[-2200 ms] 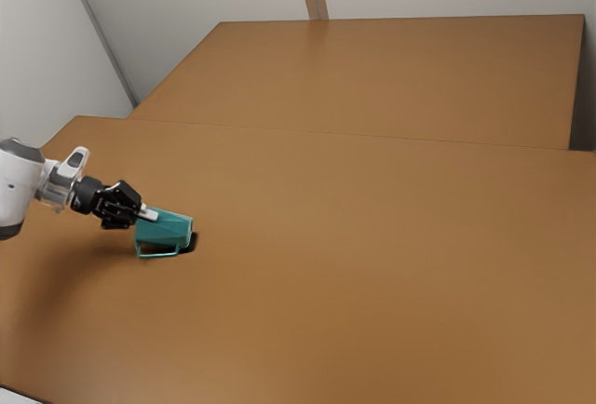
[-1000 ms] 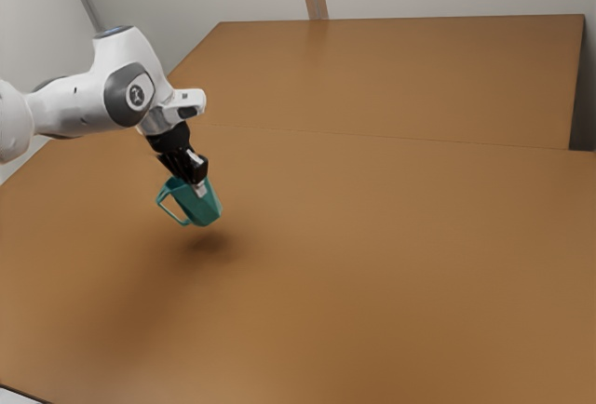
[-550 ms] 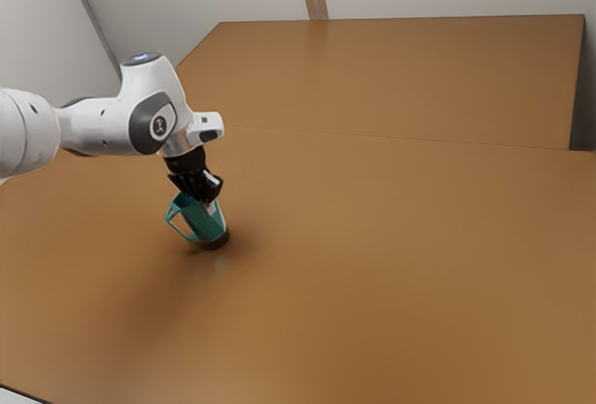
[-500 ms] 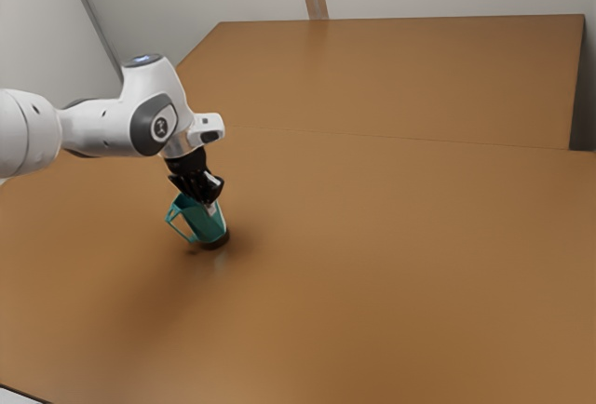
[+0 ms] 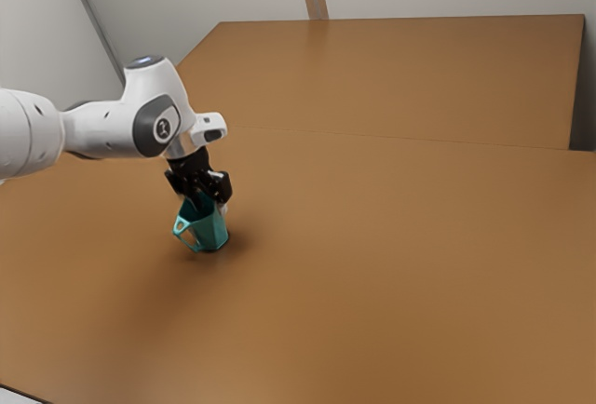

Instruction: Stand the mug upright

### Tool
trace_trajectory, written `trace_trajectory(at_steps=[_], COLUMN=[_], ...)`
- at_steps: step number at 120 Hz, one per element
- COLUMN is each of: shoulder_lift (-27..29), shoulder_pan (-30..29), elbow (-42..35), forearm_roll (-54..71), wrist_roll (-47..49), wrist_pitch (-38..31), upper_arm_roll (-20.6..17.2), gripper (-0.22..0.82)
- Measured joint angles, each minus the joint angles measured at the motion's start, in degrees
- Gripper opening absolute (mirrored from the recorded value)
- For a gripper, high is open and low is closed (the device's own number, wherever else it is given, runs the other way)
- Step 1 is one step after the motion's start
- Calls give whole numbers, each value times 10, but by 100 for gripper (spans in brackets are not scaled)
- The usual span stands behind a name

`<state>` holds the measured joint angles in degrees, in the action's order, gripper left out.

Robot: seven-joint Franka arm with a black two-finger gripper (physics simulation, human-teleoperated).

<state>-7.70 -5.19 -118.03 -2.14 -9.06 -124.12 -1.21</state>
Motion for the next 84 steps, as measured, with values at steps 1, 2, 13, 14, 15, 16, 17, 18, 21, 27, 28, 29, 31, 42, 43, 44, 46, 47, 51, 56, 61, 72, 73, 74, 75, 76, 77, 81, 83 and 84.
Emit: trace_trajectory(at_steps=[1,2,13,14,15,16,17,18,21,27,28,29,31,42,43,44,46,47,51,56,61,72,73,74,75,76,77,81,83,84], shoulder_lift=[1,3,17,18,19,19,20,21,24,29,30,31,32,33,33,34,34,34,34,34,34,36,36,37,38,38,38,40,41,41], shoulder_pan=[0,0,0,0,0,0,0,0,0,0,0,0,0,0,0,0,0,0,0,0,0,0,0,0,0,0,0,0,0,0], elbow=[0,1,15,18,22,26,30,34,46,73,78,84,94,153,157,161,169,173,187,204,221,253,255,257,258,259,260,263,264,265], forearm_roll=[0,-1,-10,-11,-12,-13,-14,-14,-16,-19,-20,-20,-21,-23,-23,-23,-22,-22,-21,-19,-18,-17,-17,-17,-17,-17,-17,-16,-16,-16], wrist_roll=[0,1,3,3,3,4,4,4,4,5,5,5,6,7,7,7,8,8,8,8,9,10,10,10,10,10,10,10,10,10], wrist_pitch=[0,1,13,16,19,21,25,28,38,60,65,69,78,126,130,134,142,145,160,177,195,231,234,237,239,242,245,255,259,261], upper_arm_roll=[0,0,0,0,0,0,0,0,0,1,1,1,1,1,1,1,2,2,2,2,2,1,1,1,1,1,1,1,1,1], gripper=[34,35,44,45,45,46,46,47,48,51,51,52,52,55,55,56,56,56,57,57,58,59,59,59,59,59,59,59,59,59])
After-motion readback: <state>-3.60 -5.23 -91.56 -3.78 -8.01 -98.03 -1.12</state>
